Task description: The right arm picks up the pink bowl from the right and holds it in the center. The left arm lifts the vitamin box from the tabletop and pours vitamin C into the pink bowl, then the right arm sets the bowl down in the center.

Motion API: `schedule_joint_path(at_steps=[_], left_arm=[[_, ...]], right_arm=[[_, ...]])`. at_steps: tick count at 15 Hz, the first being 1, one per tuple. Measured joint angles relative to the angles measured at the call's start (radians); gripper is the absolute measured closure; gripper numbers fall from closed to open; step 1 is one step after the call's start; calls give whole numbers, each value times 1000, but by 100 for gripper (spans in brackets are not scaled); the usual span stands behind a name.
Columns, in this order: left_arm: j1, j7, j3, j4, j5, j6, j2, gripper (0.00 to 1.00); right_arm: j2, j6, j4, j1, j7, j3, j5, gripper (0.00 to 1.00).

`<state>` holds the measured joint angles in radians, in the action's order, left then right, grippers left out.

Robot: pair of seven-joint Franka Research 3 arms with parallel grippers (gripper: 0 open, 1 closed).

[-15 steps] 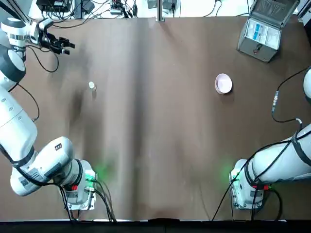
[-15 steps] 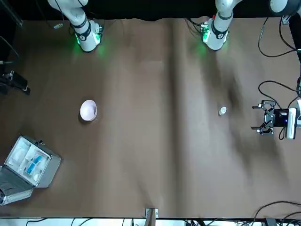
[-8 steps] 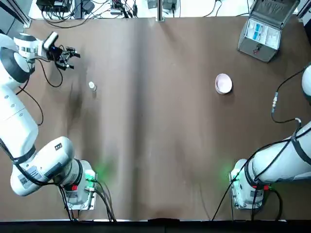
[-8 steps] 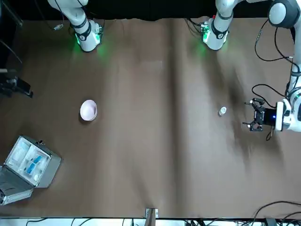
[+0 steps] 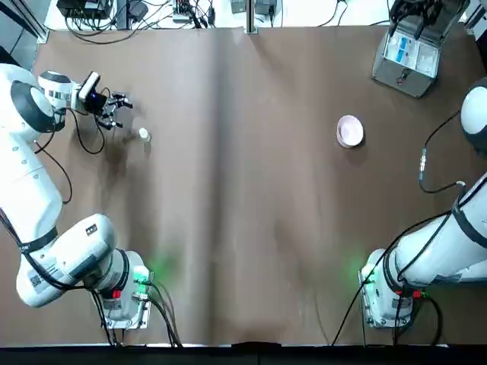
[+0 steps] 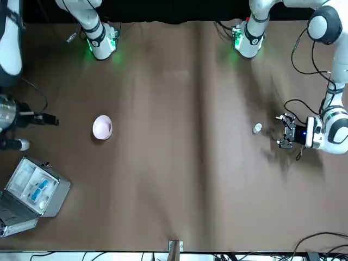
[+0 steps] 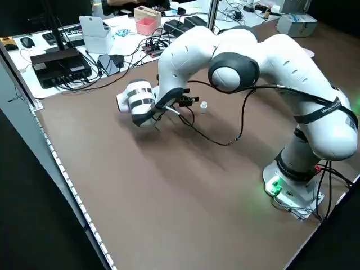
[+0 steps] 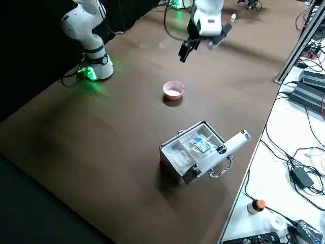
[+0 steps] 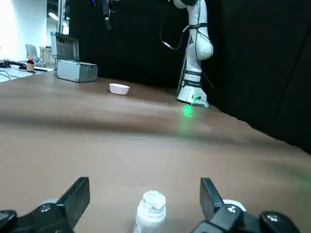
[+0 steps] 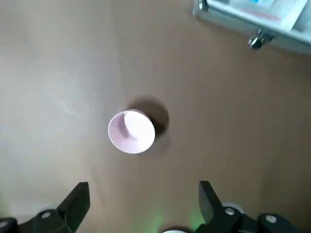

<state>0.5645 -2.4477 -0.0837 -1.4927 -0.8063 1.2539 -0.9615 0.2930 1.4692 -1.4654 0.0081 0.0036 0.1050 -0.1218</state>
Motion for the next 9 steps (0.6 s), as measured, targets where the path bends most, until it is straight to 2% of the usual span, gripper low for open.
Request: schedule_joint_path(at_steps=[4, 9], left_arm=[[0, -91, 0, 0, 59, 53, -37, 0], [-9, -178, -3, 0, 67, 72, -61, 0]], right_arm=[[7, 121, -159, -9, -2, -2, -11, 1], [7, 281, -355, -7, -2, -6, -12, 3]])
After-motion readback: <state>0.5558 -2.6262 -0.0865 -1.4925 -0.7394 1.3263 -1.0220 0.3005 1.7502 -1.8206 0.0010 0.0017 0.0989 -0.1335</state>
